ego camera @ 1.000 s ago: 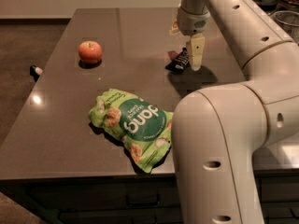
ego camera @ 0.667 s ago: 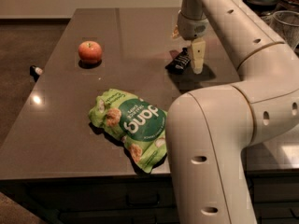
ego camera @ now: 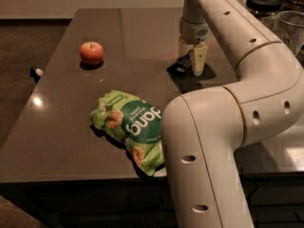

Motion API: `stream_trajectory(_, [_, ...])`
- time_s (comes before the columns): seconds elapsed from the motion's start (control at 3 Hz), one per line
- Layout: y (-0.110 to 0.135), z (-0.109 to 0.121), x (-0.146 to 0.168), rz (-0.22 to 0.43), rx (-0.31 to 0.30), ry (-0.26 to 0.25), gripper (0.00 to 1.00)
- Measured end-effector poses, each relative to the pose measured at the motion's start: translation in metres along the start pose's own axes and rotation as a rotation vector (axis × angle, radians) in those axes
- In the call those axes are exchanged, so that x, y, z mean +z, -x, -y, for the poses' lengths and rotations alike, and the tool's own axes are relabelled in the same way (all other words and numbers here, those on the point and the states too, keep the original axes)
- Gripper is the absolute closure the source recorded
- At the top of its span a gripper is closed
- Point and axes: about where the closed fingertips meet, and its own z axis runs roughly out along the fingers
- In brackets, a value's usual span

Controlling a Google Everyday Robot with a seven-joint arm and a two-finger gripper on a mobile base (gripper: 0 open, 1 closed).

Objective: Move rxbar chocolate near green rice chip bag

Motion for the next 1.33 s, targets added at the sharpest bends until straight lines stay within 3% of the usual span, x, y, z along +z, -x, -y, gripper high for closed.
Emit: stream_trajectory(1.33, [-0.0024,-0.0024,-0.0046,-0.004,0.007,0.0,0.5])
